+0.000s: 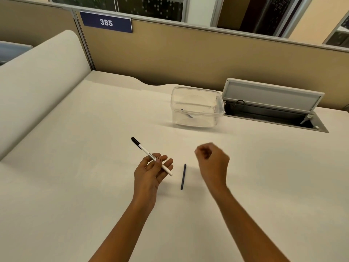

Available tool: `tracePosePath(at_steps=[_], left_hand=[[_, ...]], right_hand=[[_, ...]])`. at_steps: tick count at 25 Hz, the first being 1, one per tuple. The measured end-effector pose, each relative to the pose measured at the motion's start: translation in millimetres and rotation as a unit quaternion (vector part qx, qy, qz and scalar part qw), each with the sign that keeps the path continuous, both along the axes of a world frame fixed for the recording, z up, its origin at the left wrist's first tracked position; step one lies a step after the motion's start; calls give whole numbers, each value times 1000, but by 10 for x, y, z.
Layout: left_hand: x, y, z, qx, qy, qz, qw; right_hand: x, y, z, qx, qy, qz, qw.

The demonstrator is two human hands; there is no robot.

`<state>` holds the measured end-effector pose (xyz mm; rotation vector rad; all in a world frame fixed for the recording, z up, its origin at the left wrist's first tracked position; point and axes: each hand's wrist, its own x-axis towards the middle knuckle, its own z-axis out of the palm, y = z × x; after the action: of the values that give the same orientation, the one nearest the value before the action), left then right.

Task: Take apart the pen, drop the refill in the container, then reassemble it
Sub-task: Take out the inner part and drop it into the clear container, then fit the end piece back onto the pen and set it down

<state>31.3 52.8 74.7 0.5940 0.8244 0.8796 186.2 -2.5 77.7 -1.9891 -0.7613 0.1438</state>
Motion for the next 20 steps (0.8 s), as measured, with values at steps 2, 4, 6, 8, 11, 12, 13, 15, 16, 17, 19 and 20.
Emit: tracePosePath(at_steps=[2, 4, 6, 8, 11, 12, 13, 15, 16, 17, 19, 20], left_hand=[[-10, -22, -15, -6, 5, 5, 1000], [-24, -40, -28, -13, 9, 10, 1000], [-38, -49, -41, -19, 13, 12, 1000], [-42, -52, -54, -24, 17, 14, 999], [-28, -65, -69, -29, 17, 14, 999], [-25, -67, -72, -29, 17, 14, 999], [-24, -68, -77, -30, 16, 14, 999], [-28, -71, -88, -32, 11, 14, 999], [-32, -72, -92, -33, 9, 14, 999], [-38, -75, -95, -34, 7, 14, 999], [-47, -80, -95, -35, 5, 15, 999], [-50, -81, -91, -35, 4, 15, 999]], right_hand=[[-190, -143, -242, -51, 52, -4, 997], [-306, -220, -397, -87, 60, -6, 994], [-375, -248, -466, -111, 52, -1, 992], [-414, -237, -477, -131, 49, 2, 990], [-440, -182, -471, -178, 31, -1, 983], [-447, -163, -466, -194, 20, -2, 981], [-446, -144, -462, -207, 11, -2, 978], [-433, -119, -458, -220, 1, -1, 975], [-423, -118, -458, -221, 1, -1, 975], [-410, -128, -457, -217, 6, 0, 976], [-385, -172, -452, -196, 24, 0, 980], [-374, -205, -444, -180, 35, -2, 983]])
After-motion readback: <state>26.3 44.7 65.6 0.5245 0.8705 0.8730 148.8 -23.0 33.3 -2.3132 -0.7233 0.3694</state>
